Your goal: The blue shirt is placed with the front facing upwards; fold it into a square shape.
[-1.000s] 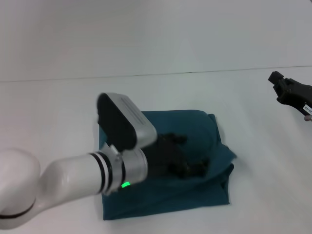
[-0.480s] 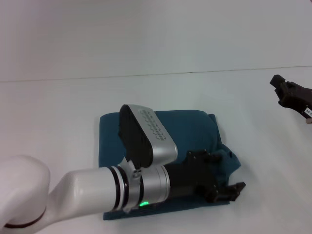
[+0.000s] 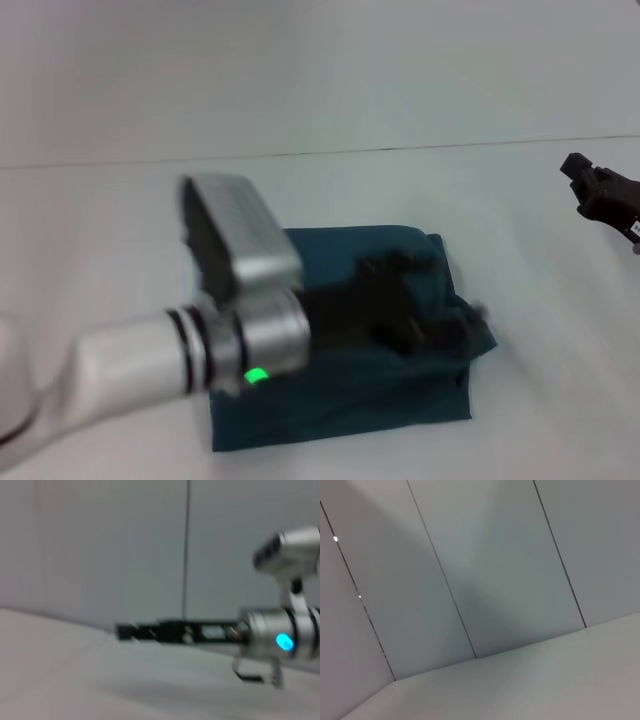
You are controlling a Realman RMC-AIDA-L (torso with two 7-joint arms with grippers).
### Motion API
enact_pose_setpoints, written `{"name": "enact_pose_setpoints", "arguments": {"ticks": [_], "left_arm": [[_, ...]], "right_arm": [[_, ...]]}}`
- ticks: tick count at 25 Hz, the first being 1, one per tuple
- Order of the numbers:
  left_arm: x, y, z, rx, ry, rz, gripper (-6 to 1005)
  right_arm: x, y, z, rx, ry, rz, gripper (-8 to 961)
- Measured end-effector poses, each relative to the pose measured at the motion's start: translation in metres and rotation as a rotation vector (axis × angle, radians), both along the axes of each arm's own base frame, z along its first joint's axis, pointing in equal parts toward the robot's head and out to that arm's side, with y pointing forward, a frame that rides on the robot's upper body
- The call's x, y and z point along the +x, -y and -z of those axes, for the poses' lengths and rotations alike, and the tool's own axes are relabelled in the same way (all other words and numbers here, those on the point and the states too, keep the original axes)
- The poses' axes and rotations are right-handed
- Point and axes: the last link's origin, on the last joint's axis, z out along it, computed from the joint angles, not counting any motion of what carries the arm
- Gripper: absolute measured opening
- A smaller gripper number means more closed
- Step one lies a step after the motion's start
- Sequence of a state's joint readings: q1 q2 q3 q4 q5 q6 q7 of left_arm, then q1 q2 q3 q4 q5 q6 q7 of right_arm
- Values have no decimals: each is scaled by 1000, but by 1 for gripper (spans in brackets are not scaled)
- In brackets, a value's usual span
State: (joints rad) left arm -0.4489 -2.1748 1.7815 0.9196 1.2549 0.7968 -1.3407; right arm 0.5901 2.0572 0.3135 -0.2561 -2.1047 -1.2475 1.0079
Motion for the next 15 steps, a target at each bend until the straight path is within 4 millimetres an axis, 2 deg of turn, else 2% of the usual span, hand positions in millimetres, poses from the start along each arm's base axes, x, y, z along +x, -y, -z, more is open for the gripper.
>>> {"name": "enact_pose_setpoints", "arguments": {"ticks": [3, 6, 10, 15], "left_arm": [[-9, -17, -18, 81, 27, -57, 756], [-21, -32, -22, 155, 14, -142, 737], [-29, -33, -3, 183, -83, -170, 712], [-24, -16, 28, 124, -205, -51, 681]], "right_arm": [[-1, 0, 1, -1, -1, -2, 96], [-3, -1, 3, -5, -4, -7, 98], [-5, -2, 4, -7, -7, -10, 100], [-5, -2, 4, -6, -8, -12, 104]]}}
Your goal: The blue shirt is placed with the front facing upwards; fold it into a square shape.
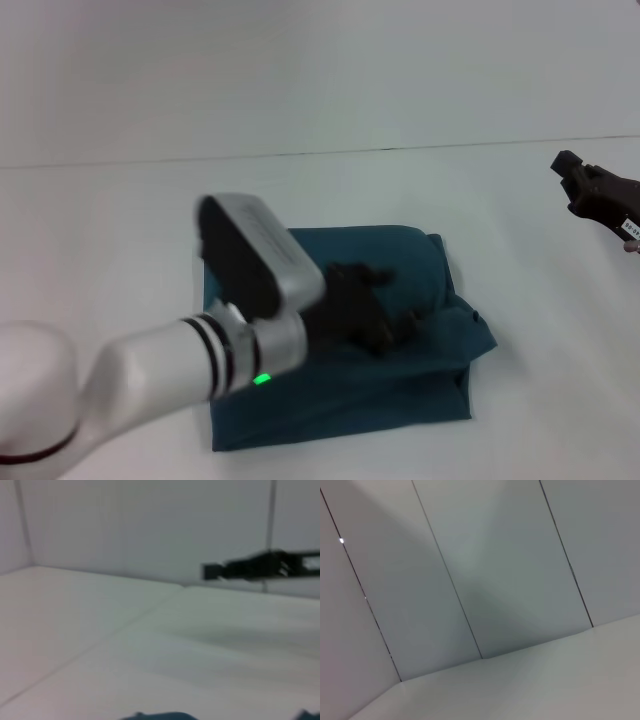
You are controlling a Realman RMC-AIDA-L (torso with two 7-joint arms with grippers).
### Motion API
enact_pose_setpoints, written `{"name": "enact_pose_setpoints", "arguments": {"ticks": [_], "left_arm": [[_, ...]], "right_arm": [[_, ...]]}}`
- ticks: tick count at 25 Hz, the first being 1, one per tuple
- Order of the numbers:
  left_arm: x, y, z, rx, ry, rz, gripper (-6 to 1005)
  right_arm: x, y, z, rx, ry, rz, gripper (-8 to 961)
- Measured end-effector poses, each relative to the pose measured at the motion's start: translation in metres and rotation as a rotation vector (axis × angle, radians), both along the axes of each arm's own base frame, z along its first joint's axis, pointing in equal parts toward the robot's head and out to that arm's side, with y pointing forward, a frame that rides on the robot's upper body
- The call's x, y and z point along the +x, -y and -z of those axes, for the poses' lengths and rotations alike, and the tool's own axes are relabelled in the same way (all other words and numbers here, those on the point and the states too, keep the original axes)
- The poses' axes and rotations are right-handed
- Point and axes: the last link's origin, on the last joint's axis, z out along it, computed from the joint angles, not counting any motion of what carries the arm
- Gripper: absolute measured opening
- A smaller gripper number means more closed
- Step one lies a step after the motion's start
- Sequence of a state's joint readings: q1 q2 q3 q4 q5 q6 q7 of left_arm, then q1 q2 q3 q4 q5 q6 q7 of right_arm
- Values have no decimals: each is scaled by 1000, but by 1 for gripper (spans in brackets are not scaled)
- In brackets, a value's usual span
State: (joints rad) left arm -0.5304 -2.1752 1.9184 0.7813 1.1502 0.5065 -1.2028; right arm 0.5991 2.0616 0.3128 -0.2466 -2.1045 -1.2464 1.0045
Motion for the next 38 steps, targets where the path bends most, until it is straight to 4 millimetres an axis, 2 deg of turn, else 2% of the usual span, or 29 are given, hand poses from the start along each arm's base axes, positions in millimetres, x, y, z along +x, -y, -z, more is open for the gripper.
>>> {"name": "enact_pose_setpoints", "arguments": {"ticks": [5, 8, 13, 17, 19, 21, 23, 25, 28, 33, 36, 38], "left_arm": [[7, 20, 29, -80, -105, 102, 649], [9, 30, 40, -117, -142, 137, 400], [15, 40, 44, -148, -128, 171, 229], [26, 44, 38, -136, -74, 211, 81], [31, 42, 26, -98, -22, 227, 5], [34, 37, 7, -64, 64, 230, 8], [32, 24, -23, -28, 192, 190, 12], [25, 13, -54, -21, 329, 132, 15], [0, 0, -97, -37, 458, 29, 45], [-48, -1, -139, -64, 376, -50, 95], [-67, 6, -149, -96, 282, -75, 125], [-73, 10, -148, -124, 227, -83, 206]], "right_arm": [[0, 0, 0, 0, 1, 3, 107], [0, 0, 1, -2, 1, 3, 109], [0, 0, 2, -4, 4, 3, 112], [2, 1, 1, -1, 4, 11, 114], [4, 3, -1, 2, 4, 14, 116], [6, 4, -4, 9, 1, 13, 117], [6, 6, -8, 19, -7, 4, 118], [5, 7, -14, 21, -17, -14, 120], [-1, 8, -26, -25, -9, -78, 122], [-32, 9, -35, -277, 129, -280, 125], [-50, 9, -31, -501, 253, -318, 127], [-61, 9, -26, -638, 350, -300, 128]]}}
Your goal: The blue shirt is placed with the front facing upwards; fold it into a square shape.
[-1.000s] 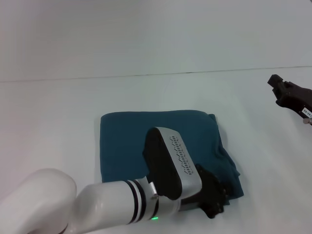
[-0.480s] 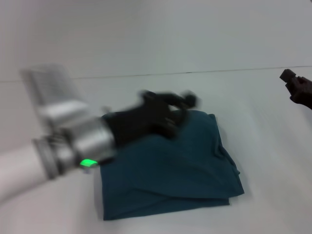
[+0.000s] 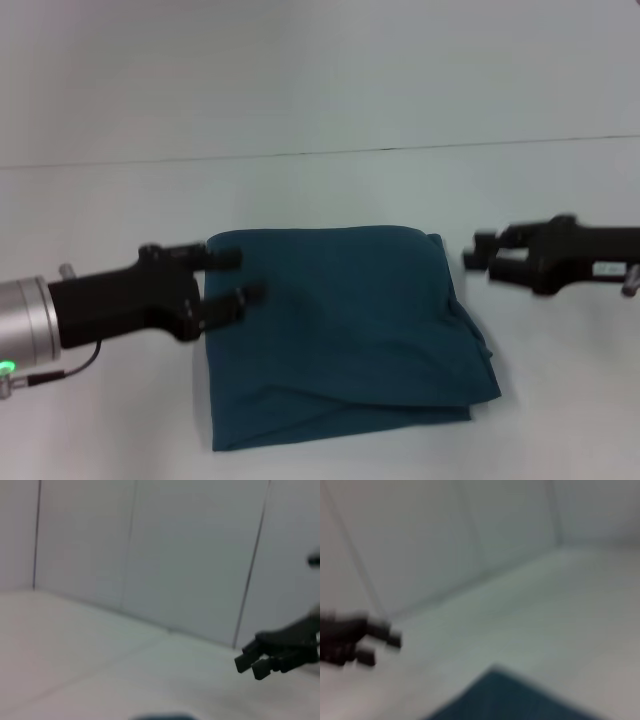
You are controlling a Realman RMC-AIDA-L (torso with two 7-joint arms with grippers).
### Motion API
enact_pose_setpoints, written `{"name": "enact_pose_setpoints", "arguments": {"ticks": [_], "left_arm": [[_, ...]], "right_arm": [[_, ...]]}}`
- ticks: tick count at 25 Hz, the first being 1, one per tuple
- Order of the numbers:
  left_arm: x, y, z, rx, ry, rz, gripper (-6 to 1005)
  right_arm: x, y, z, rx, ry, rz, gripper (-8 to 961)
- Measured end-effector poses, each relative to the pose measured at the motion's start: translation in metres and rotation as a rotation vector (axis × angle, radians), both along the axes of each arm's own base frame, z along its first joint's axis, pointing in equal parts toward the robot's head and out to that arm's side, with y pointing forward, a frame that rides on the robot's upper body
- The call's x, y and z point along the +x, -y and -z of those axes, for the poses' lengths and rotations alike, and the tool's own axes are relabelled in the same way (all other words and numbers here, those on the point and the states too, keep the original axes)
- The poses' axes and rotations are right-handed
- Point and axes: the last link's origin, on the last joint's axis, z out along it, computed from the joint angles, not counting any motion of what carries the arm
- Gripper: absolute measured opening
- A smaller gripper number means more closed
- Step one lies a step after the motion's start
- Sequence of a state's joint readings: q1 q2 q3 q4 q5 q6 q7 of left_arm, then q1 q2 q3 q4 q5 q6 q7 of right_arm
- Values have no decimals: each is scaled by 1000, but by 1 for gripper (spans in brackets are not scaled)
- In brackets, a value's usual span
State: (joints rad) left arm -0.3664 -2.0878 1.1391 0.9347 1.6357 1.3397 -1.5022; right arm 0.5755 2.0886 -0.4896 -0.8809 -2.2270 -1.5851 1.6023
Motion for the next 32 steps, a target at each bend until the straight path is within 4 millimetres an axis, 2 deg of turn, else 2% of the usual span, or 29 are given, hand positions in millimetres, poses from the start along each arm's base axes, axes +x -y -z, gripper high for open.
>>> {"name": "enact_pose_setpoints", "arguments": {"ticks": [3, 5, 10, 17, 21, 32], "left_arm": [[-2, 2, 5, -45, -76, -3, 328], [-2, 2, 8, -63, -112, 0, 541], [4, -3, 13, -72, -144, 8, 737], [9, -6, 18, -81, -168, 12, 936], [10, -7, 18, -84, -167, 9, 936], [10, -6, 19, -85, -167, 6, 937]], "right_arm": [[-12, 1, 3, -93, 96, 11, 274], [-18, 1, 3, -123, 146, 10, 371], [-32, 1, 6, -157, 201, -6, 617], [-38, -2, 16, -175, 237, -18, 870], [-38, -2, 17, -173, 241, -15, 946], [-36, -2, 18, -171, 240, -9, 947]]}}
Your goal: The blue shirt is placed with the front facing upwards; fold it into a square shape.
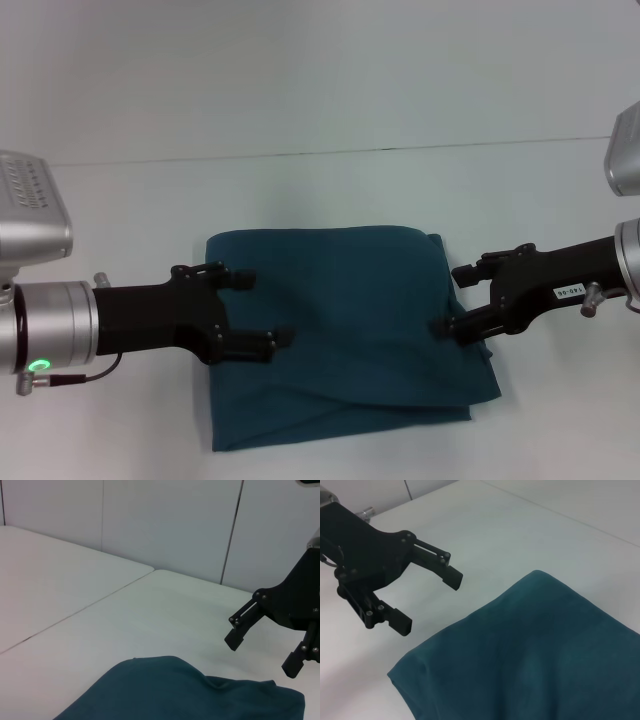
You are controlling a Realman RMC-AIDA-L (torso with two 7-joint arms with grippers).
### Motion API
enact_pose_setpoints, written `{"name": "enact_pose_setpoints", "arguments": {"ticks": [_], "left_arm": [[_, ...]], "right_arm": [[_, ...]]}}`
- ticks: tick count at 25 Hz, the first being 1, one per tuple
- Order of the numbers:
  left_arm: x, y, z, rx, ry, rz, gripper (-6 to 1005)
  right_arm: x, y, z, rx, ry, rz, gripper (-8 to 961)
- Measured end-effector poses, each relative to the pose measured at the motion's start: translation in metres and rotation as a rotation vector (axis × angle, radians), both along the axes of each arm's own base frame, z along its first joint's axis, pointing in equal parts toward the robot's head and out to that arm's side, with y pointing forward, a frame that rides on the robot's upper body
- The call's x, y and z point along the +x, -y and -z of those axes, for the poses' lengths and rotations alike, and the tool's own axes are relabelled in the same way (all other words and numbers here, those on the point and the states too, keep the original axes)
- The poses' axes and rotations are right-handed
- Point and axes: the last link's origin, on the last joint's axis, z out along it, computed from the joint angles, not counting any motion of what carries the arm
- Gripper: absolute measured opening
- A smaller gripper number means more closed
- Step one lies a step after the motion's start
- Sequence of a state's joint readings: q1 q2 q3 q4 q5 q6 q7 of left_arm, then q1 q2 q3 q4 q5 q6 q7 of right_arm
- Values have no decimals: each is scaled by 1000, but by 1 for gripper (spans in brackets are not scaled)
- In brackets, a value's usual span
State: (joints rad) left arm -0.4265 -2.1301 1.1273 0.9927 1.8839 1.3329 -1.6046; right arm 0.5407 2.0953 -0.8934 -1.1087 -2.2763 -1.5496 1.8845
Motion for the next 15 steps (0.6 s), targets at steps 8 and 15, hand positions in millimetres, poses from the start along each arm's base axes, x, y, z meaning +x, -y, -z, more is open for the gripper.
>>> {"name": "enact_pose_setpoints", "arguments": {"ticks": [8, 15], "left_arm": [[-1, 1, 1, -2, 1, -4, 936], [-1, 2, 1, -3, 2, -5, 937]], "right_arm": [[0, 0, 0, 0, 1, 0, 947], [1, 0, 0, 2, 1, 1, 947]]}}
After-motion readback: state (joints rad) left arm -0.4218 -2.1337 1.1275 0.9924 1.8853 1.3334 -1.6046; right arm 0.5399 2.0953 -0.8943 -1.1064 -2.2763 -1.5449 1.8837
